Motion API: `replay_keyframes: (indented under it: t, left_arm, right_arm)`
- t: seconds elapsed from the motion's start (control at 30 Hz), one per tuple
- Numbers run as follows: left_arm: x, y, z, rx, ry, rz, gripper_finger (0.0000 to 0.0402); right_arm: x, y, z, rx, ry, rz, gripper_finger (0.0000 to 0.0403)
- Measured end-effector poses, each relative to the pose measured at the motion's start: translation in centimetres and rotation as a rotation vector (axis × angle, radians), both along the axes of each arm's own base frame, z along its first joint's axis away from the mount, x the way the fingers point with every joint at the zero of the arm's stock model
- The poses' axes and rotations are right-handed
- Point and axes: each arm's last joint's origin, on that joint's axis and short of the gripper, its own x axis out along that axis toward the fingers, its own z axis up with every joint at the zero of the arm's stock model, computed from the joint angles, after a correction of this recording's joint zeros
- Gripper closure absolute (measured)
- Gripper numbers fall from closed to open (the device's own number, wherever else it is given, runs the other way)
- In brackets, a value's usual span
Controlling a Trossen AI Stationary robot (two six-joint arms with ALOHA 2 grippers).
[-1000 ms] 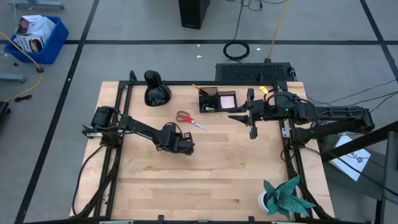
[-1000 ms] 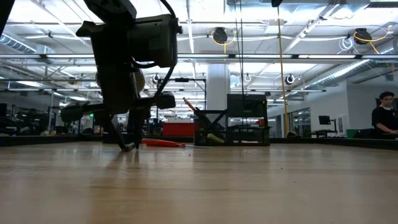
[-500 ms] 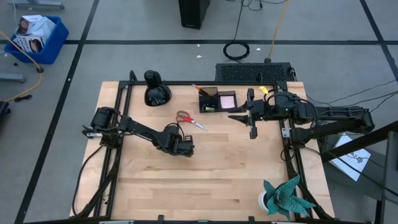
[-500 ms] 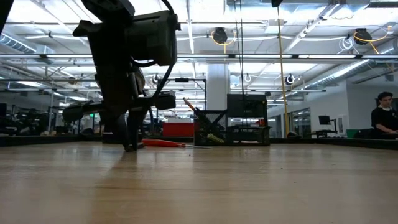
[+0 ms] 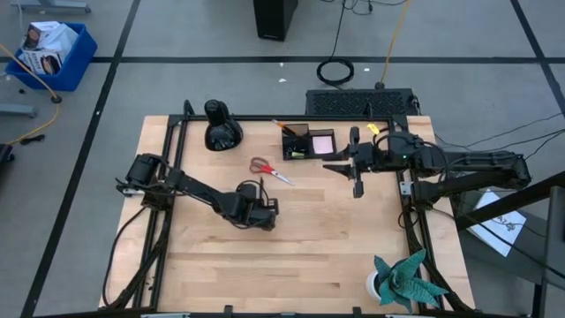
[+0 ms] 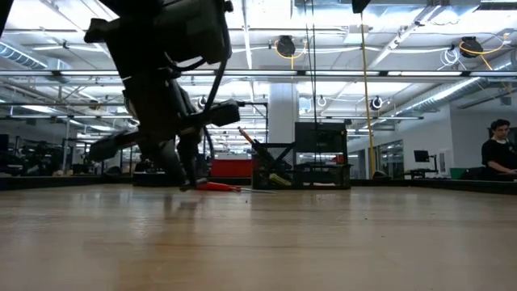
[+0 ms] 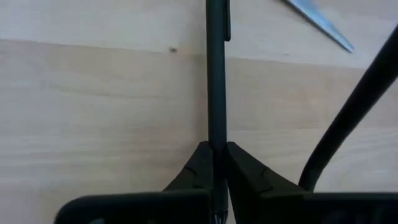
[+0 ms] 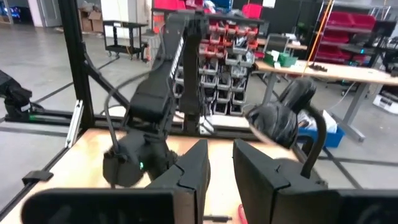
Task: Pick and place office supplies into organizer
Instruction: Put the black pen into the black desk organizer
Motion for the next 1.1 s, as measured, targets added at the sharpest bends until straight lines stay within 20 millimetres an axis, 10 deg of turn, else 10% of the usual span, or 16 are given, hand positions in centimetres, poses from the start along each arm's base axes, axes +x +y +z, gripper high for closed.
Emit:
replay_keyframes:
  t: [0.3, 1.1]
  left_arm:
    - [1.1, -1.2, 0.6, 0.022, -0.161, -0.025, 0.039]
    - [5.0, -2.1, 4.2, 0.155, -0.633, -0.122, 0.0379]
  right_arm:
    - [0.1, 0.0, -2.5, 0.128, 0.072, -0.014, 0.0332]
    - [0.6, -3.7, -13.0, 1.176, 0.147, -0.054, 0.0284]
